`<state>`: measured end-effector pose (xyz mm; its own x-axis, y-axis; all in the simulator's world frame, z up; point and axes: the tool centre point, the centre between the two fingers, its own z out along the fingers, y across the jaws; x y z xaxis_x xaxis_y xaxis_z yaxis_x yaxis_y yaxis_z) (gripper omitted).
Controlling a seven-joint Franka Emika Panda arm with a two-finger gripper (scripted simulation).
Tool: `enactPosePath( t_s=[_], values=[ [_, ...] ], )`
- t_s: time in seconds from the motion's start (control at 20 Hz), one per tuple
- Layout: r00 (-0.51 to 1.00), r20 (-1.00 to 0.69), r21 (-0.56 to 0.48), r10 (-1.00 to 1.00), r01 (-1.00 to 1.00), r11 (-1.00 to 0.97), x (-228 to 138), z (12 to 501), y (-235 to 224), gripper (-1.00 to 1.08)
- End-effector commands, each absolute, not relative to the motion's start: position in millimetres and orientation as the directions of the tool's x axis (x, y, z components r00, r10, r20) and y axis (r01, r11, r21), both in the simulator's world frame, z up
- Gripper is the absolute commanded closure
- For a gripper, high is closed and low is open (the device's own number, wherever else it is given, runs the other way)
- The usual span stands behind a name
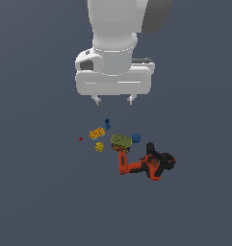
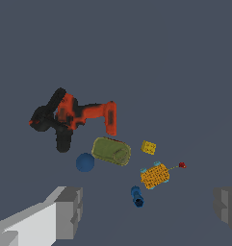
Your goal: Pick up a designated object from a clutter of objects.
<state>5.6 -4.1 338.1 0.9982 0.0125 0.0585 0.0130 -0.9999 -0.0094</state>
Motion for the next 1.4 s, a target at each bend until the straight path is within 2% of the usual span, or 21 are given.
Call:
enactPosePath(
  t_s=[0.0, 0.4, 0.7, 1.0, 1.35],
  values=[
    [0.998, 0.063, -0.014, 0.011, 0.012, -1.000, 7, 340, -7, -0.92],
    [0.998, 0.062, -0.015, 0.006, 0.007, -1.000, 7, 339, -7, -0.92],
    [0.997, 0.054, -0.036, -0.064, -0.062, -0.997, 8, 317, -12, -0.92],
    [0.978, 0.033, -0.067, -0.207, -0.205, -0.977, 7, 274, -24, -0.92],
    [0.885, -0.009, -0.087, -0.465, -0.464, -0.881, -5, 199, -51, -0.92]
  ],
)
